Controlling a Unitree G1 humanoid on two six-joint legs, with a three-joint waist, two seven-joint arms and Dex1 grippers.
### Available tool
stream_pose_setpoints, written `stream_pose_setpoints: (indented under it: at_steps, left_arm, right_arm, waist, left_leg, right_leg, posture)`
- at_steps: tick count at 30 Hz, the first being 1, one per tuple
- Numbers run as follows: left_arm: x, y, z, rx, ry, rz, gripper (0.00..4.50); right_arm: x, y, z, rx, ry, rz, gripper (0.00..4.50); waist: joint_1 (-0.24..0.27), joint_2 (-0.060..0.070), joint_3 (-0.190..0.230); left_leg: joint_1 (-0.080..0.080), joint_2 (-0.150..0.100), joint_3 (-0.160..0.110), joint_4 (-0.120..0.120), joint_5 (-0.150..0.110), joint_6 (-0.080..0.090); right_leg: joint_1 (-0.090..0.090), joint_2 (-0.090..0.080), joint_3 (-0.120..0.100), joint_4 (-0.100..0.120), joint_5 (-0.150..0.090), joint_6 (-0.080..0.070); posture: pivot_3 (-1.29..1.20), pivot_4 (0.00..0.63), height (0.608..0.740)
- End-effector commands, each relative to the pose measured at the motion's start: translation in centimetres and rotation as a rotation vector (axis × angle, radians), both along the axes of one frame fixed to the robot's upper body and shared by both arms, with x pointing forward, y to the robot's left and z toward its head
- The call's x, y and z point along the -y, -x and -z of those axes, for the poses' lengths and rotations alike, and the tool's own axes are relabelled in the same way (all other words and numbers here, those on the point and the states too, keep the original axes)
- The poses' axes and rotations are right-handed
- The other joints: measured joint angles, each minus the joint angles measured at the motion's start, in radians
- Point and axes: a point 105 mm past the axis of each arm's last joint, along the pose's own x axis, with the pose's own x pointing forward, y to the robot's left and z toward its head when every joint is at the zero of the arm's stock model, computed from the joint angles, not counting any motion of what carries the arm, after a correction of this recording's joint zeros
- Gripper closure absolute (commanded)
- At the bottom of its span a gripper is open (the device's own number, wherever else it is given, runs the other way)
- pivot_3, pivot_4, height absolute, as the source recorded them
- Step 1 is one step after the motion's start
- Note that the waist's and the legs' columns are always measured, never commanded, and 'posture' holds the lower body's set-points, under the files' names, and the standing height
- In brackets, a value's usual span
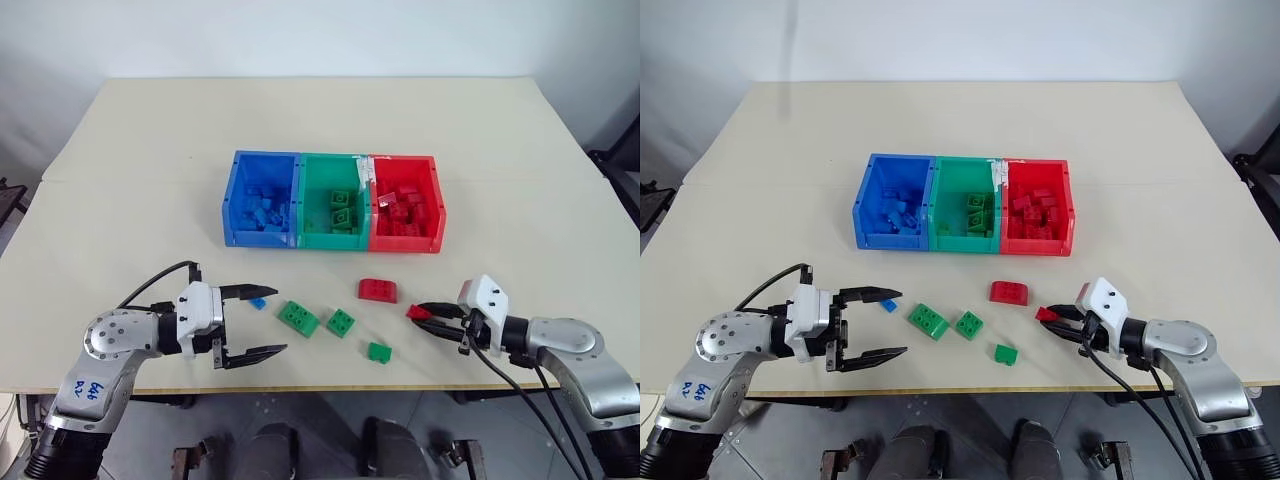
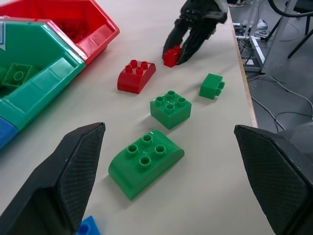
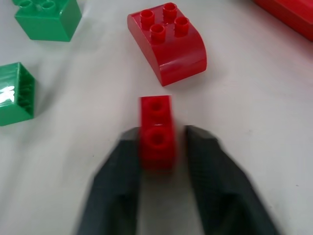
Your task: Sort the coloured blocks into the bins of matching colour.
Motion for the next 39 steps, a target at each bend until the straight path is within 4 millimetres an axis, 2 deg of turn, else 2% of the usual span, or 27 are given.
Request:
stream_pose_setpoints:
  at_steps: [1, 4, 7, 11, 14, 19, 22, 24, 25, 28, 32, 36, 39]
  left_arm:
    - [-0.2, -0.2, -1.7, 0.059, 0.059, -0.047, 0.0]
    - [-1.5, -1.0, -2.7, 0.09, 0.117, -0.163, 0.0]
    - [-3.8, -1.1, -2.9, 0.081, 0.138, -0.279, 0.0]
    - [-6.2, -0.5, -2.1, 0.064, 0.11, -0.379, 0.0]
    - [-6.7, 0.1, -1.9, 0.06, 0.096, -0.404, 0.0]
    - [-6.1, 0.4, -2.4, 0.062, 0.104, -0.385, 0.0]
    - [-5.2, 0.5, -2.2, 0.004, 0.094, -0.336, 0.0]
    - [-4.5, 0.4, -2.2, 0.003, 0.084, -0.297, 0.0]
    - [-4.0, 0.4, -2.2, 0.003, 0.073, -0.261, 0.0]
    - [-2.6, 0.0, -2.0, -0.006, 0.049, -0.168, 0.0]
    - [-0.9, -0.9, -1.2, 0.018, -0.01, -0.062, 0.0]
    - [0.4, -1.8, -0.8, 0.029, -0.002, -0.018, 0.0]
    - [0.9, -1.8, -0.6, 0.035, -0.002, 0.016, 0.0]
  right_arm:
    - [0.0, -0.8, -3.1, 0.12, -0.073, -0.026, 4.03]
    - [-0.4, -3.0, -6.5, 0.241, -0.164, 0.008, 4.03]
    - [-1.1, -6.3, -9.4, 0.337, -0.221, 0.087, 4.03]
    - [-2.1, -10.2, -11.2, 0.386, -0.224, 0.164, 4.03]
    - [-3.1, -12.4, -11.8, 0.383, -0.218, 0.192, 4.03]
    - [-3.7, -13.2, -12.6, 0.417, -0.216, 0.188, 2.29]
    - [-2.8, -11.9, -13.0, 0.459, -0.228, 0.149, 1.18]
    - [-2.2, -10.1, -12.9, 0.465, -0.241, 0.085, 0.47]
    - [-1.6, -8.5, -12.6, 0.464, -0.247, 0.034, 0.13]
    - [0.7, -4.2, -11.1, 0.406, -0.213, -0.058, 0.03]
    - [5.0, -0.5, -7.6, 0.29, -0.037, -0.05, 0.03]
    - [7.6, 1.0, -5.3, 0.252, 0.107, -0.047, 0.03]
    - [7.7, 0.8, -4.7, 0.232, 0.09, -0.032, 0.03]
  waist:
    - [0.0, 0.0, 0.0]
    - [-0.006, 0.0, 0.0]
    - [-0.022, 0.0, 0.0]
    - [-0.028, 0.0, 0.0]
    - [-0.027, 0.0, 0.0]
    - [-0.021, 0.0, 0.0]
    - [-0.024, 0.0, 0.0]
    - [-0.021, 0.0, 0.0]
    - [-0.016, 0.0, 0.0]
    - [0.002, 0.0, 0.0]
    - [0.001, 0.0, 0.0]
    - [-0.011, 0.0, 0.0]
    - [-0.025, 0.0, 0.0]
  left_leg:
    - [0.0, 0.0, 0.0, 0.0, 0.0, 0.0]
    - [0.0, 0.0, 0.0, 0.0, 0.0, 0.0]
    - [0.001, 0.001, -0.002, 0.0, 0.001, -0.001]
    - [0.0, 0.001, -0.002, 0.0, 0.001, -0.001]
    - [-0.001, 0.001, 0.001, 0.0, 0.0, -0.001]
    - [-0.003, 0.0, -0.001, 0.0, 0.0, -0.001]
    - [-0.003, 0.0, -0.001, -0.001, 0.0, 0.0]
    - [-0.003, 0.0, -0.001, -0.001, 0.0, 0.0]
    - [-0.003, 0.0, -0.001, -0.002, 0.0, 0.0]
    - [-0.003, -0.001, -0.002, -0.002, 0.0, 0.0]
    - [-0.001, -0.001, 0.001, -0.001, 0.0, 0.001]
    - [0.002, 0.0, 0.004, -0.001, 0.0, 0.0]
    - [0.003, 0.001, 0.005, -0.001, 0.0, 0.0]
  right_leg:
    - [0.0, 0.0, 0.0, 0.0, 0.0, 0.0]
    - [0.0, 0.0, 0.001, 0.0, 0.0, 0.0]
    - [0.0, 0.001, 0.001, 0.001, 0.0, 0.0]
    - [-0.001, 0.001, 0.0, 0.001, 0.0, 0.0]
    - [-0.002, 0.001, 0.001, 0.001, 0.0, 0.0]
    - [-0.003, 0.0, -0.001, 0.001, 0.0, -0.001]
    - [-0.003, 0.0, -0.001, 0.001, 0.0, -0.001]
    - [-0.003, 0.0, -0.001, 0.001, 0.0, -0.001]
    - [-0.003, 0.0, -0.002, 0.0, 0.0, -0.001]
    - [-0.002, 0.0, -0.002, -0.001, 0.0, -0.001]
    - [0.0, 0.0, -0.001, -0.001, 0.0, 0.0]
    - [0.0, 0.0, 0.001, 0.0, 0.0, 0.0]
    - [0.0, 0.001, 0.003, 0.001, 0.0, 0.0]
  posture:
    - [0.0, 0.15, 0.74]
    - [0.0, 0.15, 0.74]
    - [0.0, 0.15, 0.74]
    - [0.0, 0.15, 0.74]
    - [0.0, 0.15, 0.74]
    - [0.0, 0.15, 0.74]
    - [0.0, 0.15, 0.74]
    - [0.0, 0.15, 0.74]
    - [0.0, 0.15, 0.74]
    - [0.0, 0.15, 0.74]
    - [0.0, 0.15, 0.74]
    - [0.0, 0.15, 0.74]
    - [0.0, 0.15, 0.74]
